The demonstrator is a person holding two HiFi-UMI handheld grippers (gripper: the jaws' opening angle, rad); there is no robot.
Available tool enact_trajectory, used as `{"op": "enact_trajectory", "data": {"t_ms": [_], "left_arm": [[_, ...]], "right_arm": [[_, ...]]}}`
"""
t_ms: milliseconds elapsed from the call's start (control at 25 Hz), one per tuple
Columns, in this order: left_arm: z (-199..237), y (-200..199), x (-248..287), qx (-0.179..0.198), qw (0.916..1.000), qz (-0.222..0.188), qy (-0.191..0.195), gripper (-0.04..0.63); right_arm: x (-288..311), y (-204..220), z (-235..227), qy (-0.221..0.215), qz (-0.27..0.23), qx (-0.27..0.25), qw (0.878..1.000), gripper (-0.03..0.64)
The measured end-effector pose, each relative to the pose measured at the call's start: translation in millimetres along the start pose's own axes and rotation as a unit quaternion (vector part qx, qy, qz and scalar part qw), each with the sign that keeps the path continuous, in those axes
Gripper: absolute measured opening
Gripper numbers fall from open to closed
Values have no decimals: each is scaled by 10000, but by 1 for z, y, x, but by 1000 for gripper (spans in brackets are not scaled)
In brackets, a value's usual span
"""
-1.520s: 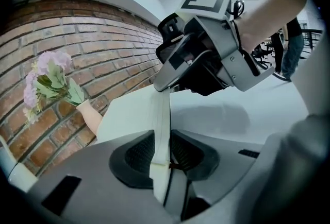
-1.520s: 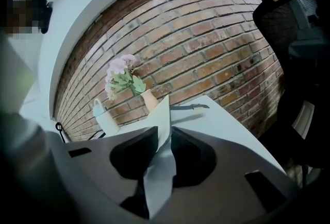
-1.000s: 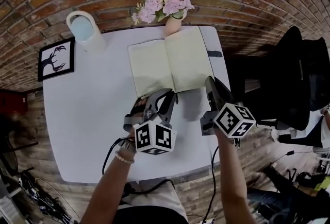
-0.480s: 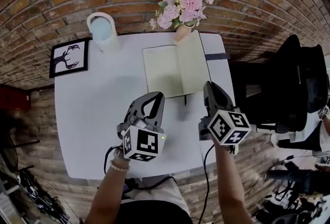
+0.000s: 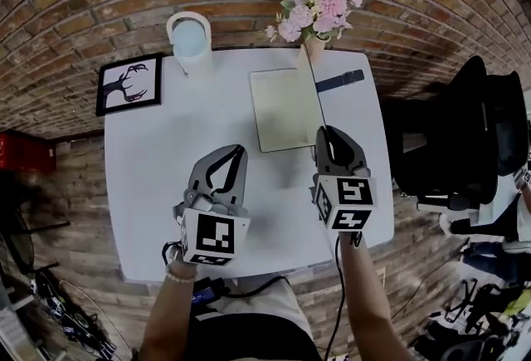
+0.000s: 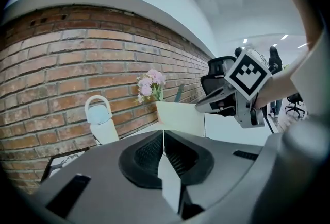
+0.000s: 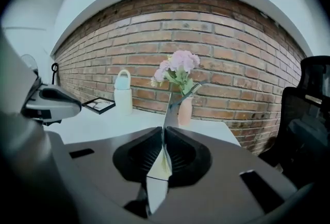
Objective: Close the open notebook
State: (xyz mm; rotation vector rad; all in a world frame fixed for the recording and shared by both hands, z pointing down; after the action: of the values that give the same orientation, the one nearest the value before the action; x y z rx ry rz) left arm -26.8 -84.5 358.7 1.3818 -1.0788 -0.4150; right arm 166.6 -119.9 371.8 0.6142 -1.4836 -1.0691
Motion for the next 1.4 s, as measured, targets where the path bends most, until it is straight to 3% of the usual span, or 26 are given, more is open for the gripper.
{"op": "enact_trajectory", "data": {"t_ms": [320,720,1040,1160,1200,1280,1400], "left_arm": [[30,14,-33,-135,9997,-29,-204,21],[55,37,-68,-250,9988,32,-409,21],[68,47,-87,-292,9986,25,-445,21],[70,46,-91,-308,9986,-30,-421,21],[70,44,-93,-317,9986,-56,-409,21],[70,38,-95,-356,9985,-120,-388,21],[67,27,-100,-282,9989,-240,-271,21]], "right_arm": [[18,8,61,14,362,-977,9946,57],[53,56,111,283,992,-2154,9711,83],[70,78,119,137,1292,-1599,9785,104],[68,79,121,-179,1332,-1132,9844,109],[65,78,122,-277,1329,-990,9858,138],[53,70,123,-314,1167,-859,9890,135],[26,49,124,-227,777,-753,9939,75]]}}
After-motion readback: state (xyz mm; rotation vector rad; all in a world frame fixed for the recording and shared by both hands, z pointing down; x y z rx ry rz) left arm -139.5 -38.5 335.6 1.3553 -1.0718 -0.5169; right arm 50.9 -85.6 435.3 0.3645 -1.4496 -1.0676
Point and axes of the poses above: the fingertips, and each gripper's own axes: x forward along the fingers, z to its left, y out of its underside, the point moved 5 cm from there along -x, backward along the fingers, and after that the axes turned 2 degrees about -y, right-handed, at the moved point
